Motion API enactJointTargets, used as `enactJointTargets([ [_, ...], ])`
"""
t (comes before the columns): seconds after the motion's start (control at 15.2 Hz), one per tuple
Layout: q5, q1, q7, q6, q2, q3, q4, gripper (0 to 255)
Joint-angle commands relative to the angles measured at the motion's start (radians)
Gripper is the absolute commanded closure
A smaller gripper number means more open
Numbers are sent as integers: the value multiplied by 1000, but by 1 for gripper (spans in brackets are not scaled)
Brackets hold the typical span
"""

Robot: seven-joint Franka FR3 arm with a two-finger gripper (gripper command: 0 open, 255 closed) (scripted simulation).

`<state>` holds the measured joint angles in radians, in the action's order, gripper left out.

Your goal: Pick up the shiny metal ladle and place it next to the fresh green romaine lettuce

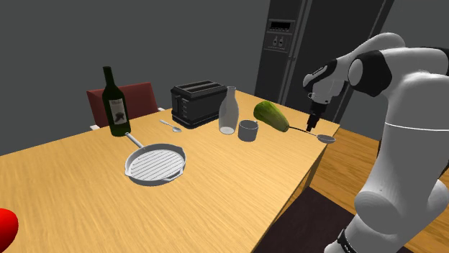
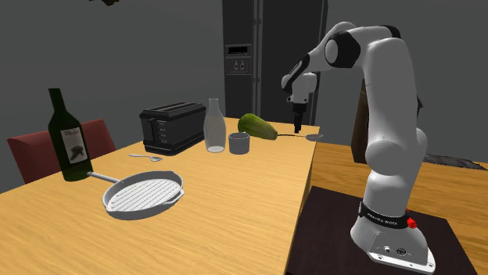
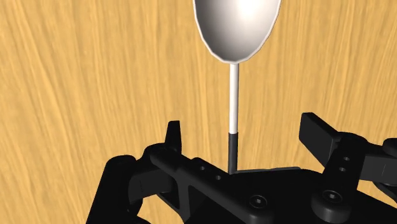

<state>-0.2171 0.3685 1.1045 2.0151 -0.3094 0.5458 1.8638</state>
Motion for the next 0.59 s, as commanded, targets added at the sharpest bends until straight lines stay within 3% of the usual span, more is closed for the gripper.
enactJointTargets([
  [0.0,15,-2,-13,-57,19,6,-41,0],
  [0.53,20,-2,-16,-81,26,8,-60,0],
])
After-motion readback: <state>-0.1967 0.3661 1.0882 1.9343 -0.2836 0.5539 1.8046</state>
